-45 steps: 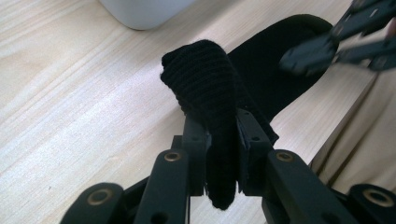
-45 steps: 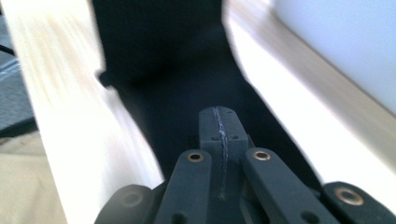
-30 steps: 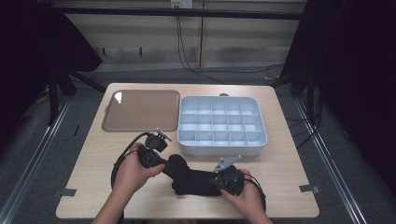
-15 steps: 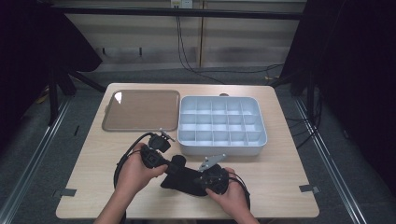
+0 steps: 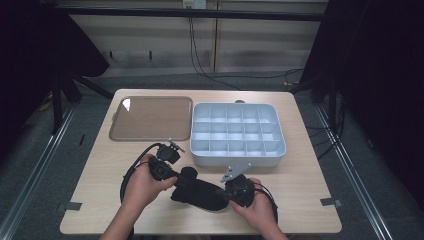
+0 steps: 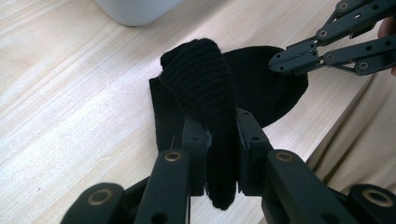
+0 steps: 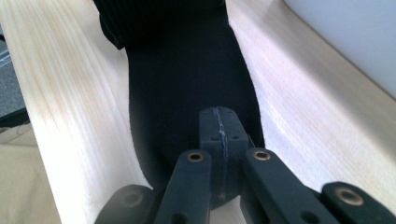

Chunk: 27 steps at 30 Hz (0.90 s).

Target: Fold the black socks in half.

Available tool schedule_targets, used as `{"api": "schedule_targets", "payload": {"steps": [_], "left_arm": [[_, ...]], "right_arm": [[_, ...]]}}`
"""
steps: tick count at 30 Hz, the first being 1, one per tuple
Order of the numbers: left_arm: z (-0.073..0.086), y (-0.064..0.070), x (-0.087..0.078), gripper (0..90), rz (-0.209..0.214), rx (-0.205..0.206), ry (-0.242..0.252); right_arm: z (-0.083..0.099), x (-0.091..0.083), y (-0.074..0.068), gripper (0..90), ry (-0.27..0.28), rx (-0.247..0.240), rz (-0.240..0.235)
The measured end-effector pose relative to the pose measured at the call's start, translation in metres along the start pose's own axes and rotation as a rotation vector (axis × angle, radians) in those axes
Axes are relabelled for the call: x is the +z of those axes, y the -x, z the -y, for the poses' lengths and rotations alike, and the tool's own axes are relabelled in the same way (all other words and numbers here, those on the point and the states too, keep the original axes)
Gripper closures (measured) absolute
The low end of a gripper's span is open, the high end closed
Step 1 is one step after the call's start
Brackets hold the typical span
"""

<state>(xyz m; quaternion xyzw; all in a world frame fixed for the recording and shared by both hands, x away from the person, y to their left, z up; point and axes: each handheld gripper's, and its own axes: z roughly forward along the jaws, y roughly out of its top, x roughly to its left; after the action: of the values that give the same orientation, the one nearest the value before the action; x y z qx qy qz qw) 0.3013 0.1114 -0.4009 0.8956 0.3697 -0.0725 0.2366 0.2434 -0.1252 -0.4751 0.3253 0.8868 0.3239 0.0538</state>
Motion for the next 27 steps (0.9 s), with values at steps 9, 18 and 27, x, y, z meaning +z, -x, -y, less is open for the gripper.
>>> {"api": "schedule_targets", "payload": {"steps": [9,18,27], "left_arm": [[-0.004,0.007,0.001,76.9,0.015,0.02,-0.003],[-0.006,0.012,0.006,76.9,0.035,0.028,-0.011],[-0.01,0.014,0.013,76.9,0.029,0.022,-0.015]], "right_arm": [[0.007,0.009,0.002,90.0,-0.017,-0.005,-0.003],[-0.006,0.02,-0.001,90.0,-0.013,-0.022,0.001],[-0.011,0.024,-0.001,90.0,0.035,-0.038,-0.003]]}}
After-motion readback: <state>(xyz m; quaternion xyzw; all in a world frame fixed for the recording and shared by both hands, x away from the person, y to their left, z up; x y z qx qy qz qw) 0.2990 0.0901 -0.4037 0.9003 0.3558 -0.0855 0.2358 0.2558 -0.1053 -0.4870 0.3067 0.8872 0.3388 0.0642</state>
